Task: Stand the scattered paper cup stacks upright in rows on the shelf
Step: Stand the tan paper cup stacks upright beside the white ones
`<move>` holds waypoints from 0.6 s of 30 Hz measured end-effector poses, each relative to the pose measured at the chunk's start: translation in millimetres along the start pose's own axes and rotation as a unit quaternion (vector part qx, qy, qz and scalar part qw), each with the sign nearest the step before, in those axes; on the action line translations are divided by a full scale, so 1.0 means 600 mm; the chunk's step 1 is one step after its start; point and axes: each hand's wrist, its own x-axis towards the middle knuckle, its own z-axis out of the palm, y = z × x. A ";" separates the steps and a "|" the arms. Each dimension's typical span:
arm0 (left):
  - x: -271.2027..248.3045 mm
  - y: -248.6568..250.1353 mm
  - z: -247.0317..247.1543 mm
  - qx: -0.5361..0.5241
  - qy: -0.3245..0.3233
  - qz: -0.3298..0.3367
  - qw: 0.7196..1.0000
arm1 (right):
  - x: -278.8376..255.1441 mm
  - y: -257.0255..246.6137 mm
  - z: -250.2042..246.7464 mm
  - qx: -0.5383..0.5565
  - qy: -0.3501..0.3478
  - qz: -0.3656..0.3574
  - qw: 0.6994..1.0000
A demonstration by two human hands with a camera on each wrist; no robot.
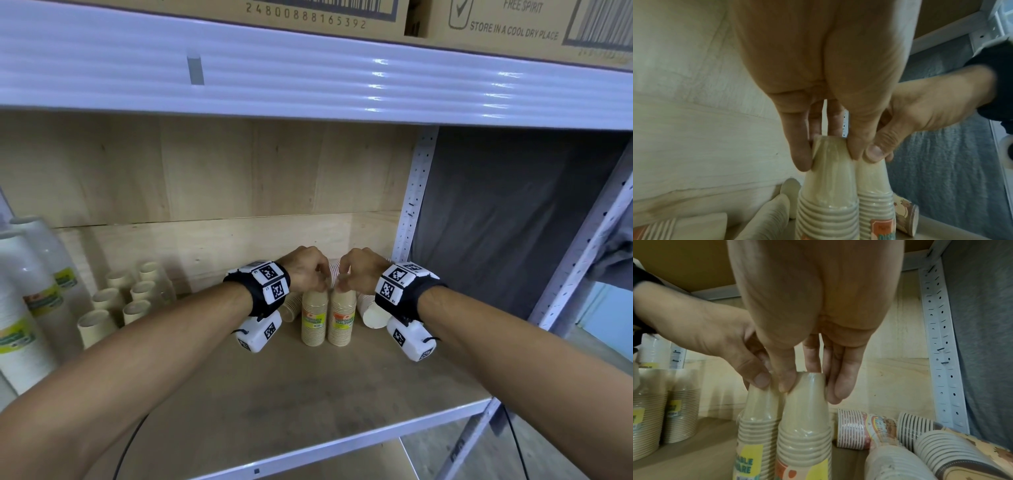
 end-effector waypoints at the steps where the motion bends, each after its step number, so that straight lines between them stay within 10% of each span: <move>1: 0.001 0.000 -0.001 0.004 0.002 -0.004 1.000 | 0.000 -0.001 -0.001 -0.004 -0.003 -0.003 1.000; 18: -0.077 -0.035 -0.083 0.078 -0.111 -0.102 0.986 | 0.026 -0.112 -0.003 -0.045 -0.116 -0.062 0.990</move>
